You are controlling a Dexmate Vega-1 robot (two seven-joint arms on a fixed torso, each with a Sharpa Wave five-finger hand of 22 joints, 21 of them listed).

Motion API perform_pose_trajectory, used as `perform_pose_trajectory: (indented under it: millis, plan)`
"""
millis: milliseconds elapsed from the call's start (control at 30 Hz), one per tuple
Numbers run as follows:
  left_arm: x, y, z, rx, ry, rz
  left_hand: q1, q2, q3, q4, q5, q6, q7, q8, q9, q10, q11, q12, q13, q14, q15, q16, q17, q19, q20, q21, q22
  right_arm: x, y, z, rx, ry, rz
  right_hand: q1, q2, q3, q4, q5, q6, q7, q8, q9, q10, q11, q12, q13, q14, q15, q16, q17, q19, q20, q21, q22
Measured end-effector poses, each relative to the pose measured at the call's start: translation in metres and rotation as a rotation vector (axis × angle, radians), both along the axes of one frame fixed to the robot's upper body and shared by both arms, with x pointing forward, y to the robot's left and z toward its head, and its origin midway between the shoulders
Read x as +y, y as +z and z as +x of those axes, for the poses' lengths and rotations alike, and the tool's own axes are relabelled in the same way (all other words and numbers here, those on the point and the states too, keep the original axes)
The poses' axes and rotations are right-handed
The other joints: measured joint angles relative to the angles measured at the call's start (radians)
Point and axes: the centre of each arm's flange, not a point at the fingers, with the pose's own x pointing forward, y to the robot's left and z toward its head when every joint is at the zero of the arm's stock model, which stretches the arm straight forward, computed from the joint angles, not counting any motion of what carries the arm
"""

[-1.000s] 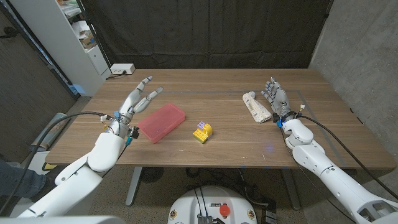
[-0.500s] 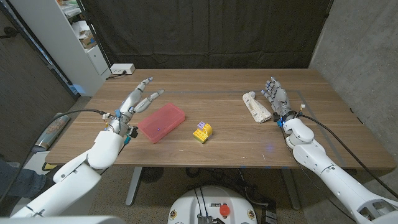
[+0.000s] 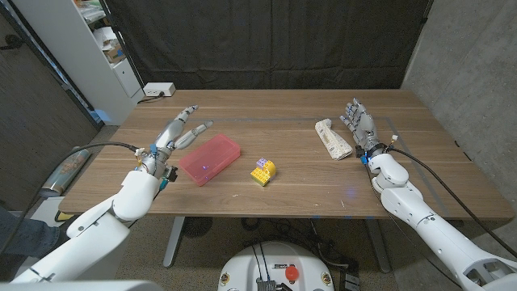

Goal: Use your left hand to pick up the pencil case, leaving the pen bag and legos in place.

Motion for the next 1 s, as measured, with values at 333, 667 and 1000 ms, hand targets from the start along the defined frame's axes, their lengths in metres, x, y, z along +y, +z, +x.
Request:
perform_pose_trajectory:
  millis: [333,667,1000]
  plan:
    - [0.0013,-0.0029,0.0012,0.024,0.013,0.022,0.013,0.003,0.0,-0.008,0.0,0.0,0.0,0.0,0.0,-0.006,0.005,0.0,0.0,0.0,0.0,0.0,0.0,0.0,0.0,0.0,0.0,0.0029,0.0021,-0.0024,-0.01,0.004,-0.013,0.007,0.007,0.0,0.0,0.0,0.0,0.0,0.0,0.0,0.0,0.0,0.0,0.0,0.0,0.0,0.0,0.0,0.0,0.0,0.0,0.0]
    - [0.0017,-0.0062,0.0014,0.039,0.05,0.052,0.038,-0.004,0.002,-0.026,0.0,-0.011,-0.011,-0.004,0.0,-0.014,0.009,0.0,0.0,-0.004,0.004,0.0,0.0,0.007,0.051,0.0,0.0,0.0053,0.0011,-0.005,-0.014,0.007,-0.02,0.007,0.007,0.0,0.0,0.007,0.0,0.0,0.0,0.0,0.0,0.0,0.0,0.0,0.0,0.0,0.0,0.0,0.0,0.0,0.0,0.0]
    - [0.0025,-0.0083,-0.0019,0.043,0.103,0.08,0.064,-0.014,0.003,-0.044,0.0,-0.022,-0.018,-0.004,0.0,-0.038,-0.002,-0.006,0.0,-0.009,0.035,-0.004,0.002,0.012,0.127,0.0,0.0,0.0071,0.0,-0.0072,-0.017,0.007,-0.025,0.007,0.007,-0.003,-0.003,0.007,0.0,0.0,0.0,0.0,-0.004,-0.004,0.0,0.002,0.0,0.0,0.0,0.0,0.0,0.0,0.0,0.0]
